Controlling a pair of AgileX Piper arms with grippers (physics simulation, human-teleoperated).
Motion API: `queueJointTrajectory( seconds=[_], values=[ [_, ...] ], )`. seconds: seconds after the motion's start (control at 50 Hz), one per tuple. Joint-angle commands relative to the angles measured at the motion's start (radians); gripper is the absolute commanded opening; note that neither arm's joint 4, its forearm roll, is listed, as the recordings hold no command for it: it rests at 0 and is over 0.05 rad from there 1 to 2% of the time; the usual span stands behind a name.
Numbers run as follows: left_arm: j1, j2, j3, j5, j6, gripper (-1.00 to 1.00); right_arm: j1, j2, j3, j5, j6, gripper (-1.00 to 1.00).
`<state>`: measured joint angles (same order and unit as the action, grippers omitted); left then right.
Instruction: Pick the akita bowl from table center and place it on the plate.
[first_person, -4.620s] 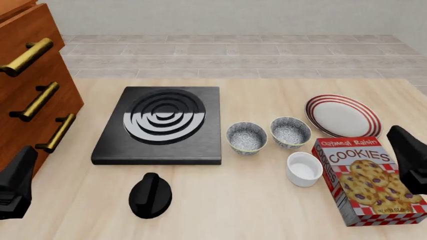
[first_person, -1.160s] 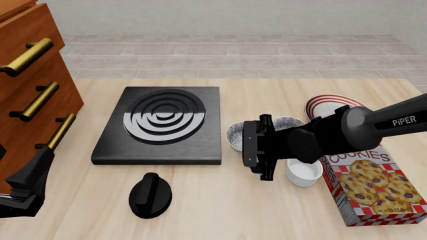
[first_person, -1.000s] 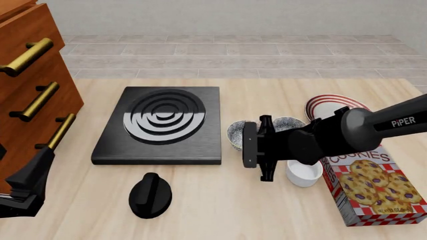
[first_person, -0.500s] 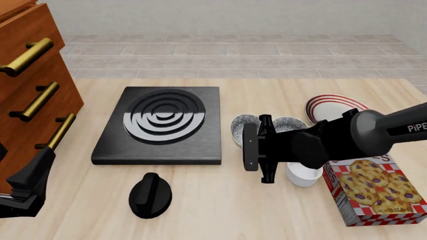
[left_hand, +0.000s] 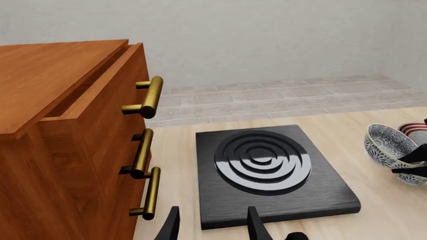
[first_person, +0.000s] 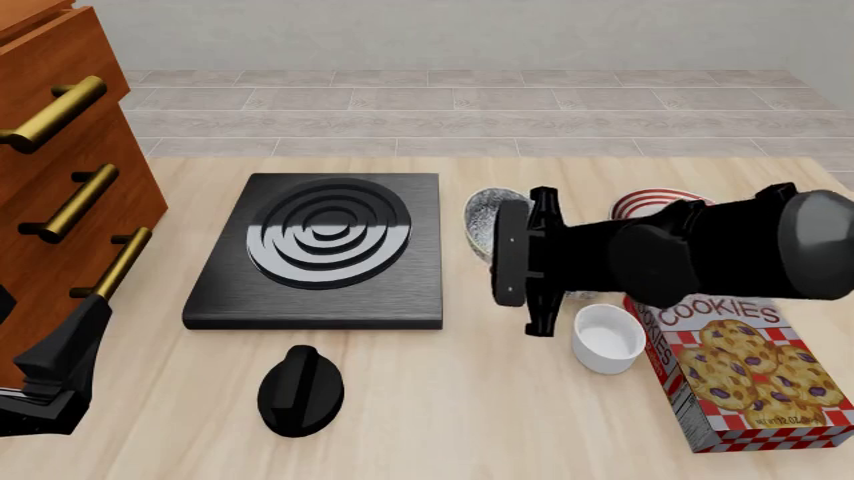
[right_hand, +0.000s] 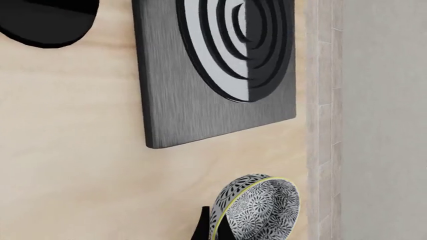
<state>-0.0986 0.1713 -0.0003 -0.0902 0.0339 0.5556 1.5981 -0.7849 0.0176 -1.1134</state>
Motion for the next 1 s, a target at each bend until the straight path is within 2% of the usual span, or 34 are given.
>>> queueJointTrajectory(
  seconds=[0.02,0.04,0.18,0.2,0.24,0.46,0.48,0.58,0.62,0.74,0.78,0.82,1.0],
  values=[
    [-0.001,-0.003,0.0,0.002,-0.001,1.0,-0.016,-0.075,-0.05,0.073,0.062,-1.0],
    [-0.001,-0.003,0.0,0.002,-0.001,1.0,-0.016,-0.075,-0.05,0.073,0.062,-1.0],
    [-0.001,-0.004,0.0,0.003,-0.001,1.0,-0.064,-0.091,-0.112,0.128,0.158,-1.0],
    [-0.001,-0.003,0.0,0.003,-0.001,1.0,-0.085,-0.094,-0.12,0.132,0.166,-1.0],
    [0.0,-0.005,0.0,0.005,-0.002,1.0,-0.156,-0.088,-0.183,0.165,0.229,-1.0],
    [-0.003,-0.014,0.0,0.014,-0.002,1.0,-0.263,-0.101,-0.21,0.197,0.267,-1.0],
    [-0.004,-0.011,0.0,0.01,-0.002,1.0,-0.296,-0.09,-0.231,0.212,0.285,-1.0],
    [0.0,-0.01,0.0,0.01,-0.004,1.0,-0.319,-0.071,-0.272,0.26,0.341,-1.0],
    [-0.001,-0.007,0.0,0.007,-0.004,1.0,-0.326,-0.068,-0.253,0.254,0.319,-1.0],
    [0.0,-0.01,0.0,0.011,-0.007,1.0,-0.381,-0.048,-0.28,0.261,0.366,-1.0],
    [-0.001,-0.015,0.0,0.015,-0.007,1.0,-0.402,-0.033,-0.276,0.249,0.366,-1.0],
    [-0.001,-0.01,0.0,0.011,-0.008,1.0,-0.426,-0.02,-0.295,0.263,0.406,-1.0],
    [-0.002,-0.003,0.0,0.007,-0.011,1.0,-0.476,0.02,-0.229,0.178,0.373,-1.0]
  ],
)
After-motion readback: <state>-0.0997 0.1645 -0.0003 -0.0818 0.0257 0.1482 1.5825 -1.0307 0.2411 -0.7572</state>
